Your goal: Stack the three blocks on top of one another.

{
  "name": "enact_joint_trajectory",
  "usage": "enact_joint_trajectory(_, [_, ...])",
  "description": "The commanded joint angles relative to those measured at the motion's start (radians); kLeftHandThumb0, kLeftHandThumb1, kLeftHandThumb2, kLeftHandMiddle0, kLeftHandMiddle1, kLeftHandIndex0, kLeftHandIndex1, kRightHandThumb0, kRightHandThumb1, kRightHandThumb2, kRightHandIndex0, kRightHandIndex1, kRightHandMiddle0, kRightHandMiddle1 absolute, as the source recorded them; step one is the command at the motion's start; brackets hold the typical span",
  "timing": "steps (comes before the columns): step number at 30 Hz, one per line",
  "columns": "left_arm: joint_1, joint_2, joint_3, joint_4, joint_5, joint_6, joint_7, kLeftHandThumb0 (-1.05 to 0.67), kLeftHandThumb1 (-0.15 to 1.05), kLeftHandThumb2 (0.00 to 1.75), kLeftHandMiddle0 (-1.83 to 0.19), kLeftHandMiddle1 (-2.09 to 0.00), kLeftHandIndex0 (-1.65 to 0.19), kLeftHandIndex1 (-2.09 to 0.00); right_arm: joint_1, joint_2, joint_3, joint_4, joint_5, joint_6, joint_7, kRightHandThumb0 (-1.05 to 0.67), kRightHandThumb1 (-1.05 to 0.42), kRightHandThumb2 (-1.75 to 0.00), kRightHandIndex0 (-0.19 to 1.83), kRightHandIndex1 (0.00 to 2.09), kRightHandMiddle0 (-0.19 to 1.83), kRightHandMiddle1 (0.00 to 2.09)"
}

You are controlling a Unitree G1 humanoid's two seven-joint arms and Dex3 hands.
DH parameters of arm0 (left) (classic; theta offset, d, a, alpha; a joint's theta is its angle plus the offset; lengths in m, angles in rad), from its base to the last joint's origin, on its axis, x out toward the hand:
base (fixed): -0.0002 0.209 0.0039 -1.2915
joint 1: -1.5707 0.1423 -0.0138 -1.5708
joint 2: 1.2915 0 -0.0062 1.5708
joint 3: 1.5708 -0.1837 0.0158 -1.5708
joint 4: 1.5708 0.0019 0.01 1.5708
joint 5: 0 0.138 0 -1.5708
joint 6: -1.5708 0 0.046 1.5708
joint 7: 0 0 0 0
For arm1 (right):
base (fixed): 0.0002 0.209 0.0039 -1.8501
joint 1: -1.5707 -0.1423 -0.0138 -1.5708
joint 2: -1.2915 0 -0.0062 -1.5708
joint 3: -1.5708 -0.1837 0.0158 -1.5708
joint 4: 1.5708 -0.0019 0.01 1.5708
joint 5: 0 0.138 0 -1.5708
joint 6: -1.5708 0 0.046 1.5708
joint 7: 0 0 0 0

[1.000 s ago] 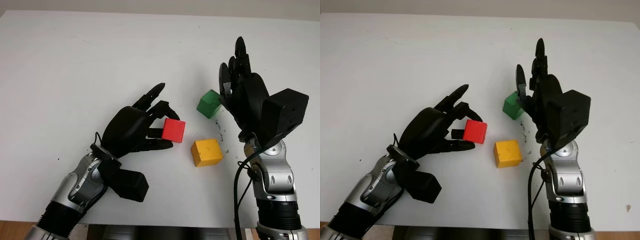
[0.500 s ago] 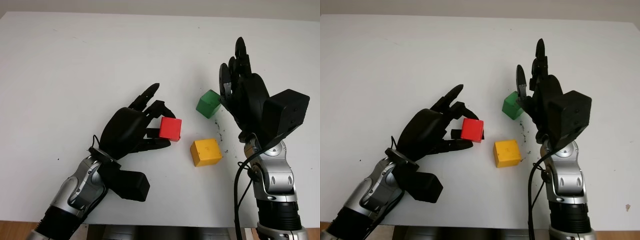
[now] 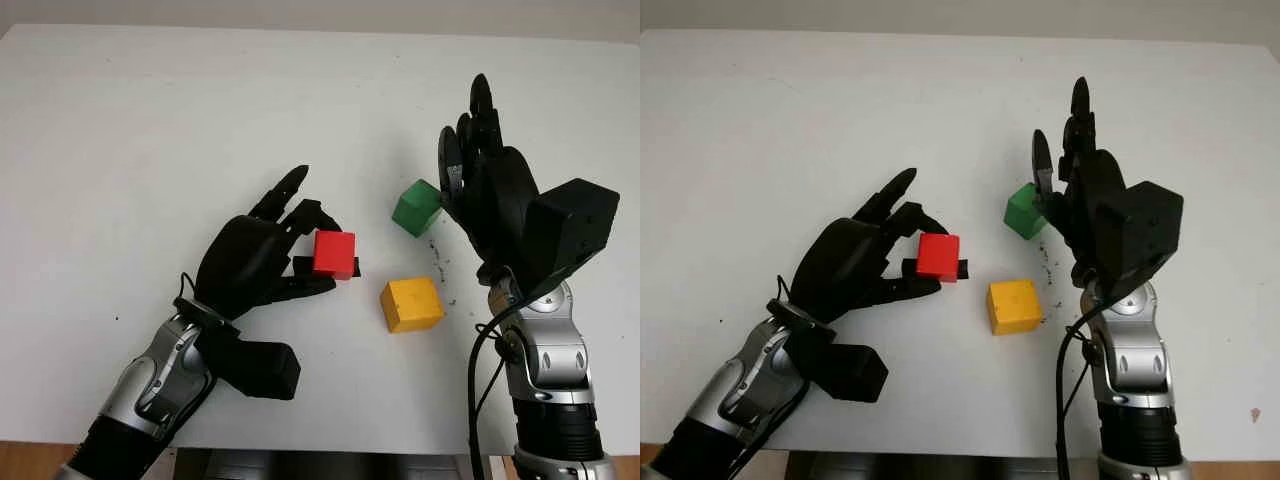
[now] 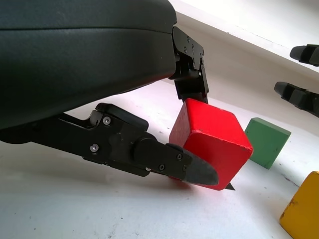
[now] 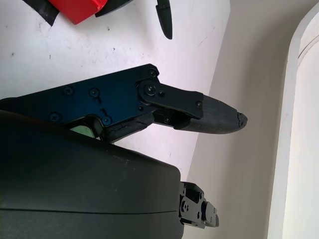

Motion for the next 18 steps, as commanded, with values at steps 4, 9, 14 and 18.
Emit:
enact_joint_trajectory(4, [0.031,0.019,-0.023,-0.021,0.025,0.033,-0.044,-0.57,1.05,0.11,0.1,-0.05,-0.33,-0.23,0.01,0.001,-0.003,-0.016,0.003,0.0,0.002,-0.7,-1.05,-0.65,-0.19,0.0,-0.19,0.0])
enact_joint_trajectory(9, [0.035,0.026,-0.024,-0.039,0.013,0.044,-0.079,-0.61,1.05,0.1,0.16,-0.04,-0.2,-0.05,0.013,0.005,-0.003,-0.017,0.002,-0.003,-0.002,-0.71,-1.05,-0.65,-0.19,0.0,-0.19,0.0])
enact_joint_trajectory(14, [0.043,0.023,-0.021,-0.047,-0.003,0.047,-0.093,-0.63,1.05,0.09,0.19,-0.02,-0.05,-0.01,0.017,0.001,-0.003,-0.013,0.004,-0.014,0.004,-0.7,-1.05,-0.66,-0.19,0.0,-0.19,0.0])
enact_joint_trajectory(18, [0.057,0.022,-0.017,-0.065,-0.022,0.057,-0.114,-0.67,1.05,0.13,0.19,0.0,0.15,0.0,0.022,0.004,-0.005,-0.011,0.008,-0.022,0.004,-0.69,-1.05,-0.66,-0.19,0.0,-0.19,0.0])
